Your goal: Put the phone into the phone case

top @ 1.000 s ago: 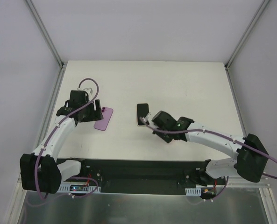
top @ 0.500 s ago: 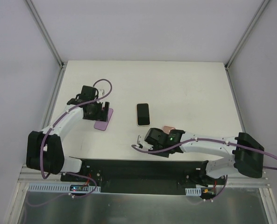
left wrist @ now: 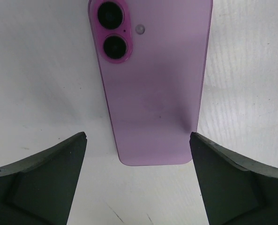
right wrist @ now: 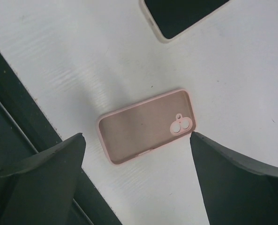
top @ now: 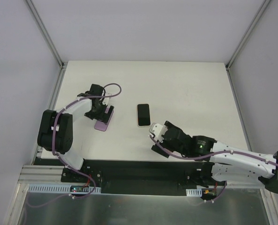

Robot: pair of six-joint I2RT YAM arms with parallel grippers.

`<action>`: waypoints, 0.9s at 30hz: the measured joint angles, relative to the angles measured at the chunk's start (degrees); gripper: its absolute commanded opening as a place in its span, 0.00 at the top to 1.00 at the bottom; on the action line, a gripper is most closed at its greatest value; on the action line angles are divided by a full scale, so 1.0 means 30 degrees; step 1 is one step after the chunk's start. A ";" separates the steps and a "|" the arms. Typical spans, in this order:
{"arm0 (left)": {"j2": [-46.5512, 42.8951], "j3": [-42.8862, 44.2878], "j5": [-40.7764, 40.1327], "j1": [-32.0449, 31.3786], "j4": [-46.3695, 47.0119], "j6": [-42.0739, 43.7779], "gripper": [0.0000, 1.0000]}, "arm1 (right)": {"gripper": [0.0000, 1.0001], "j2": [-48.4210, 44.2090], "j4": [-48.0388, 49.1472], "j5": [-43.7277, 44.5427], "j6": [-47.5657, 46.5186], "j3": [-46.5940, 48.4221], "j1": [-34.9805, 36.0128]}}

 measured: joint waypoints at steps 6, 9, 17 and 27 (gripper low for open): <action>0.0408 0.0364 0.0182 -0.0401 0.0255 0.0612 0.10 | 0.04 -0.2317 0.1042 0.2091 0.1326 -0.0605 -0.0007; 0.0612 0.0364 0.0211 -0.0554 0.0328 0.0845 0.10 | 0.04 -0.2397 0.1107 0.3089 0.1909 -0.0612 -0.0007; 0.1341 0.0444 0.0335 -0.0707 0.0350 0.0925 0.13 | 0.04 -0.2477 0.1129 0.4925 0.3155 -0.0634 -0.0022; 0.1574 0.0663 0.0678 -0.0801 0.0350 0.0816 0.34 | 0.04 -0.2769 0.1282 0.5508 0.4889 -0.0984 -0.0328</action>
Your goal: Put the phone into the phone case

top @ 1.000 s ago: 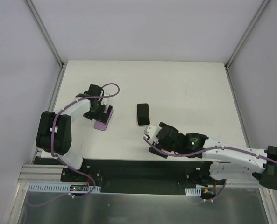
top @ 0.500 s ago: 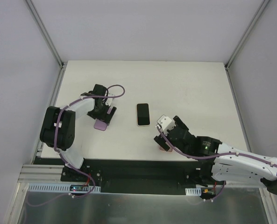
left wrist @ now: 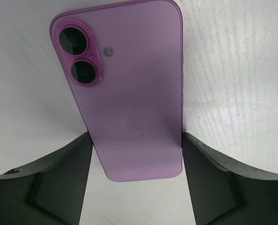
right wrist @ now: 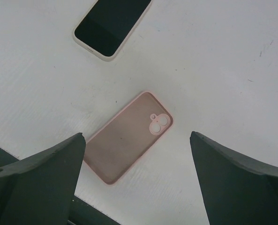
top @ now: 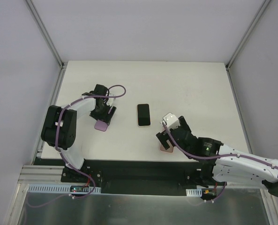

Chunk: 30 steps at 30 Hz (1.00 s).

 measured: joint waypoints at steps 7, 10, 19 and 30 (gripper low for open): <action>-0.0197 0.0015 0.1464 0.0015 0.0022 -0.0634 0.47 | 0.04 0.0474 0.2477 -0.1158 0.2579 -0.1668 -0.1260; -0.0372 -0.0022 0.3315 0.0000 0.0015 -0.1246 0.51 | 0.04 0.0794 0.3548 -0.2375 0.3497 -0.1865 -0.2106; -0.1836 -0.0750 0.7067 -0.0117 0.0000 -0.2637 0.55 | 0.04 0.0984 0.7206 -0.6696 0.4379 -0.2397 -0.4816; -0.4670 -0.2208 1.2087 -0.0109 0.1865 -0.5202 0.57 | 0.01 0.1676 1.2662 -1.3274 0.5304 -0.4248 -0.7468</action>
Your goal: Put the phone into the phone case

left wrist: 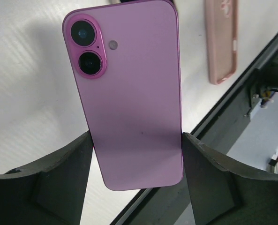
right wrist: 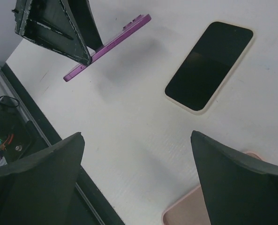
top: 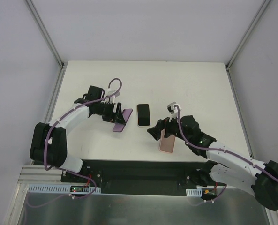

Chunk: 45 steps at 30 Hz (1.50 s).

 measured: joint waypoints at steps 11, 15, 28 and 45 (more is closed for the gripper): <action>-0.2484 -0.1916 0.4561 0.0000 0.3708 -0.4080 0.57 | 0.05 0.4102 1.0287 -0.5435 0.3650 -0.1792 -0.2324; -0.3672 -0.1960 0.5894 0.0000 0.4787 -0.5319 0.57 | 0.07 0.6725 1.5686 -0.8014 0.4663 -0.1945 -0.2987; -0.4758 -0.2208 0.7861 0.0000 0.5646 -0.6936 0.57 | 0.06 1.2845 1.9045 -1.3121 0.9566 0.4029 -0.4204; -0.4291 -0.2135 0.7912 0.0000 0.5952 -0.7264 0.58 | 0.12 1.4396 1.9496 -1.2888 1.4972 0.4328 -0.4772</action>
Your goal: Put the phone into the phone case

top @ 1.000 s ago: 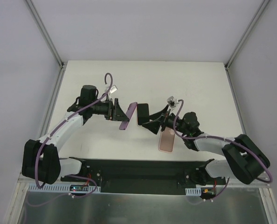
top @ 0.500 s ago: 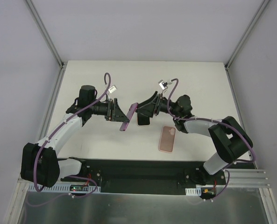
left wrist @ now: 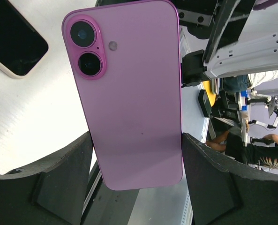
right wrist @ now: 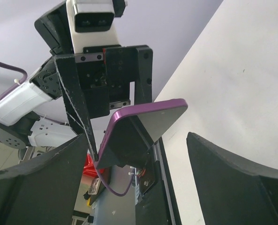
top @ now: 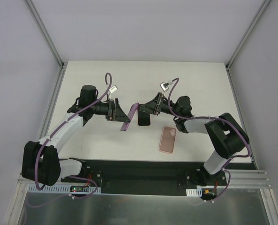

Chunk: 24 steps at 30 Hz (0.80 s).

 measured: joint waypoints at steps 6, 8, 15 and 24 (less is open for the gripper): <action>0.0000 0.0000 0.0022 0.0000 0.0051 -0.0007 0.58 | 0.16 -0.0117 -0.0051 -0.0160 0.0153 -0.0015 -0.0787; 0.0000 0.0000 0.0022 0.0000 0.0051 -0.0007 0.59 | 0.16 -0.0525 -0.0153 -0.0262 0.0007 -0.0015 -0.0852; 0.0000 0.0000 0.0189 0.0000 0.0058 -0.0015 0.59 | 0.11 -0.6863 -0.6375 -0.0663 -0.8422 0.0189 -0.1049; -0.0335 -0.0299 0.1071 0.0000 0.0073 0.0000 0.58 | 0.10 -0.9369 -1.4528 -0.4116 -2.1573 0.2375 -0.1596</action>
